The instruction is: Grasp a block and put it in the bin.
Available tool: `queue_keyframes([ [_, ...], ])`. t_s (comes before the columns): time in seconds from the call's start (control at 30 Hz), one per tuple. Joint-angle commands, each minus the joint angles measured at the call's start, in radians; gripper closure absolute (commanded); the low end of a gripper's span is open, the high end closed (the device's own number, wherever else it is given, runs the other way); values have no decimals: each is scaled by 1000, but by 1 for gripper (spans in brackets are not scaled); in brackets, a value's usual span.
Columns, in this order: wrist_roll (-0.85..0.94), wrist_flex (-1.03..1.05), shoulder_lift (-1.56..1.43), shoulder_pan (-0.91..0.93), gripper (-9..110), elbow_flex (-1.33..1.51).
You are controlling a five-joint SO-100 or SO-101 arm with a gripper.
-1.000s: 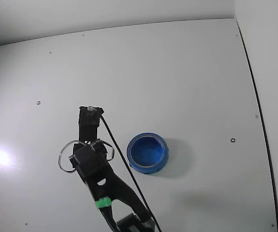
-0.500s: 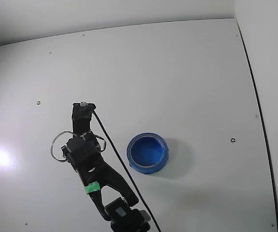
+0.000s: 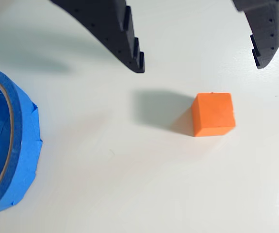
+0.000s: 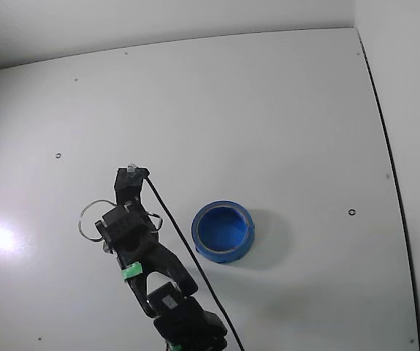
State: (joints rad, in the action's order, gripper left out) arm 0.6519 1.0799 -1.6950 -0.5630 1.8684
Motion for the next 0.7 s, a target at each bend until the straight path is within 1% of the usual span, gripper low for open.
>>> queue_keyframes([
  [0.0,18,-43,6,-11,67,-83],
  [0.23,55,-187,28,-11,67,-71],
  [0.67,61,-270,32,-11,67,-63],
])
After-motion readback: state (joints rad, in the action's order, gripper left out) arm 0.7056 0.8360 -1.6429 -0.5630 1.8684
